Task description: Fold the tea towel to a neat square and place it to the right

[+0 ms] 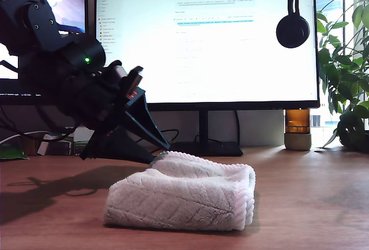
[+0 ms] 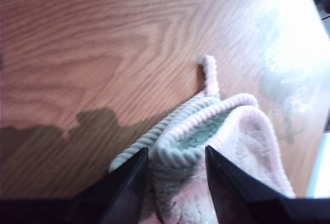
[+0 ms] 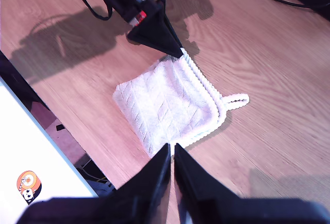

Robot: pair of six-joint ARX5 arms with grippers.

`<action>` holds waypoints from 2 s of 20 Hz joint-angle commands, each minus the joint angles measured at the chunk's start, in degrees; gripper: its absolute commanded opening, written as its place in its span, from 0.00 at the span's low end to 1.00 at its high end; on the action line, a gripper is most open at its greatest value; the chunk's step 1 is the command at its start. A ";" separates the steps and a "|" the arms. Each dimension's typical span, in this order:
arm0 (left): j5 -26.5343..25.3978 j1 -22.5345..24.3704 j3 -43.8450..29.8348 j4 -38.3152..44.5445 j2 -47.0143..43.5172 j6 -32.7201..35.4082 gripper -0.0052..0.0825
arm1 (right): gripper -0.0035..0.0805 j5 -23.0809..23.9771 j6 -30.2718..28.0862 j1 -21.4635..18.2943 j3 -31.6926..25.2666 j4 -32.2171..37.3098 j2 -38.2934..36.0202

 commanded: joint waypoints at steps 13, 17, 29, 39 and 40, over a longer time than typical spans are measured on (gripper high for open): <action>-0.70 -1.68 0.02 -1.05 2.62 0.70 0.41 | 0.03 0.00 0.02 0.26 -0.15 1.07 0.22; -0.17 -1.92 0.07 -0.02 3.19 0.72 0.37 | 0.03 0.00 0.04 0.26 -0.15 1.03 0.22; 5.01 -1.60 5.05 -5.64 3.06 1.27 0.03 | 0.03 0.00 0.04 0.26 -0.15 0.92 0.22; 0.70 1.77 5.53 -13.62 2.71 8.72 0.03 | 0.03 0.00 0.02 0.26 -0.15 1.09 0.28; 0.63 2.08 5.57 -13.62 2.62 8.76 0.03 | 0.03 0.00 0.04 0.26 -0.15 1.07 0.33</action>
